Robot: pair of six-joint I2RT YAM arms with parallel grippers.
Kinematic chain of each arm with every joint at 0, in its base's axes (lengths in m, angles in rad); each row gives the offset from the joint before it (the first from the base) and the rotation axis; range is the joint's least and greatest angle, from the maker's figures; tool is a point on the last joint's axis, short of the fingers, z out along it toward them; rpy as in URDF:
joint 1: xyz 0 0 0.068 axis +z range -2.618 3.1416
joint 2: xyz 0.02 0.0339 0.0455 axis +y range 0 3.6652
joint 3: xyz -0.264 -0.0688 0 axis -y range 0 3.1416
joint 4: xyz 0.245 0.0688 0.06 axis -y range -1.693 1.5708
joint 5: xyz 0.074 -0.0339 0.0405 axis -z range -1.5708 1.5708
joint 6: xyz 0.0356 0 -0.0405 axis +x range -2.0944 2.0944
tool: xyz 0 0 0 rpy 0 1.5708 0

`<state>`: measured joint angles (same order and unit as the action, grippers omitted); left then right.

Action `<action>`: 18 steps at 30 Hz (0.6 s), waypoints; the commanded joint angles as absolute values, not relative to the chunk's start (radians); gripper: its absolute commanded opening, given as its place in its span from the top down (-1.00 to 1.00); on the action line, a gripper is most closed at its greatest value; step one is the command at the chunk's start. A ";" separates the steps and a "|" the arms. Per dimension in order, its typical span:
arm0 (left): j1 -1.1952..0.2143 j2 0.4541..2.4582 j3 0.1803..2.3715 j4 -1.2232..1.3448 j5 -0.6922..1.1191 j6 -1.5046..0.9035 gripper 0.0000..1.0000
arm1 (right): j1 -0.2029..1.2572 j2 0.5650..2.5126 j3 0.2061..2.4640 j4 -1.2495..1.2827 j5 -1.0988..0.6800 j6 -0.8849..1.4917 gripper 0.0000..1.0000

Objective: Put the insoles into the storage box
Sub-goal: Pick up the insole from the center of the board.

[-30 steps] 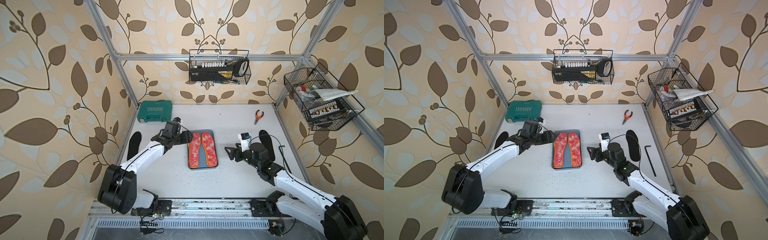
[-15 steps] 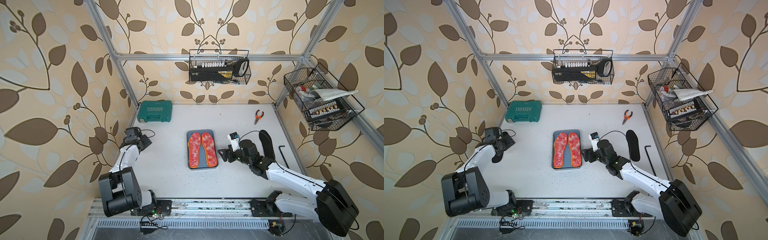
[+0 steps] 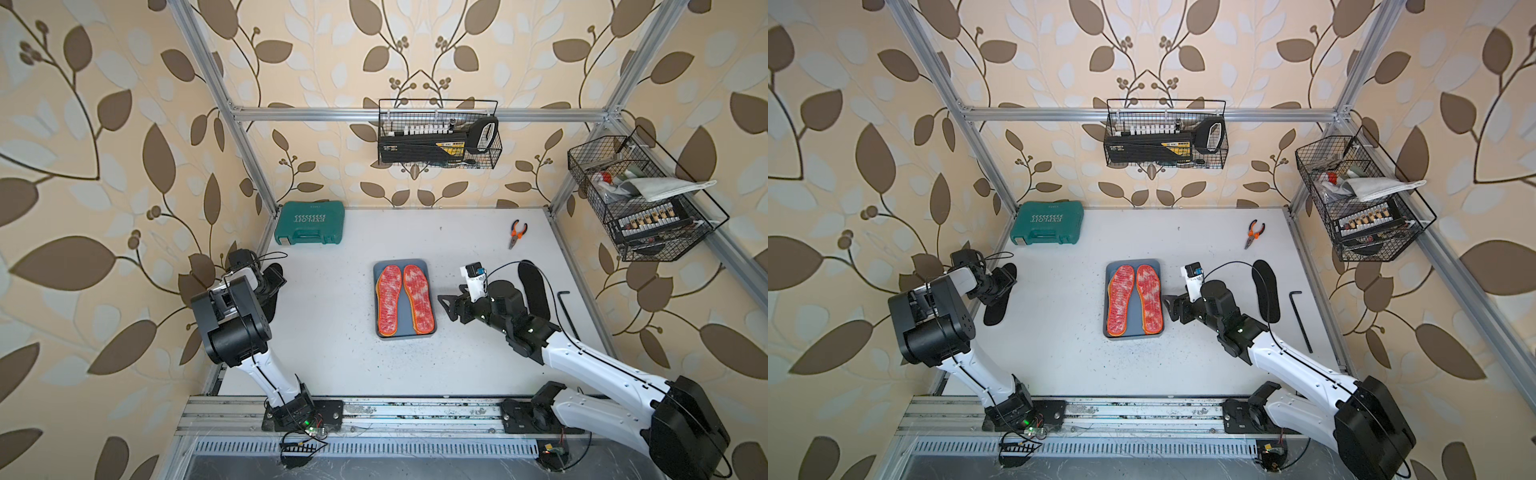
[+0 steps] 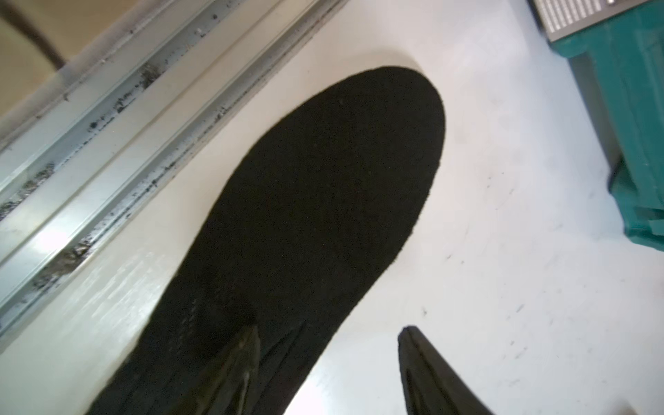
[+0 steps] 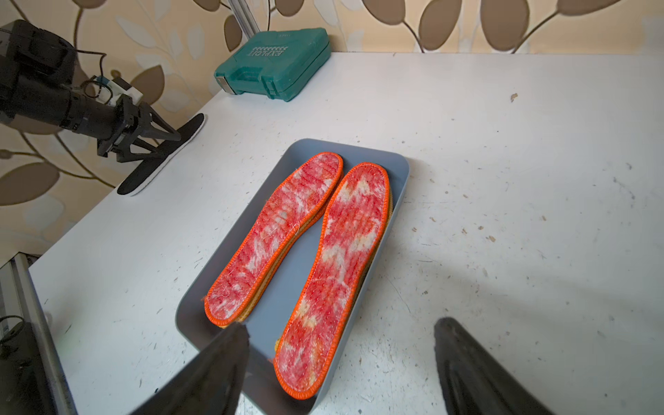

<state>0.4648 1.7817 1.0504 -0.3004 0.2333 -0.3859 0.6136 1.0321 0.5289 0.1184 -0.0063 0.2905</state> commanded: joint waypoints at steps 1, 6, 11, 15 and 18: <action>0.418 1.745 1.011 -0.302 0.338 -0.390 -0.32 | 0.621 0.994 0.494 0.137 0.029 0.284 -0.67; 0.371 1.722 0.909 -0.226 0.426 -0.460 -0.34 | 0.620 0.934 0.469 0.145 0.051 0.287 -0.68; 0.358 1.689 0.819 -0.158 0.487 -0.514 -0.35 | 0.620 0.890 0.450 0.151 0.069 0.287 -0.69; 0.351 1.594 0.783 -0.180 0.459 -0.518 -0.36 | 0.620 0.908 0.452 0.158 0.063 0.286 -0.69; 0.353 1.511 0.796 -0.212 0.326 -0.494 -0.44 | 0.620 0.937 0.462 0.159 0.053 0.289 -0.69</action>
<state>0.3584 1.5955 0.7860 -0.1730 0.4137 -0.5007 0.6151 0.9192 0.4644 0.1452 0.0486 0.2905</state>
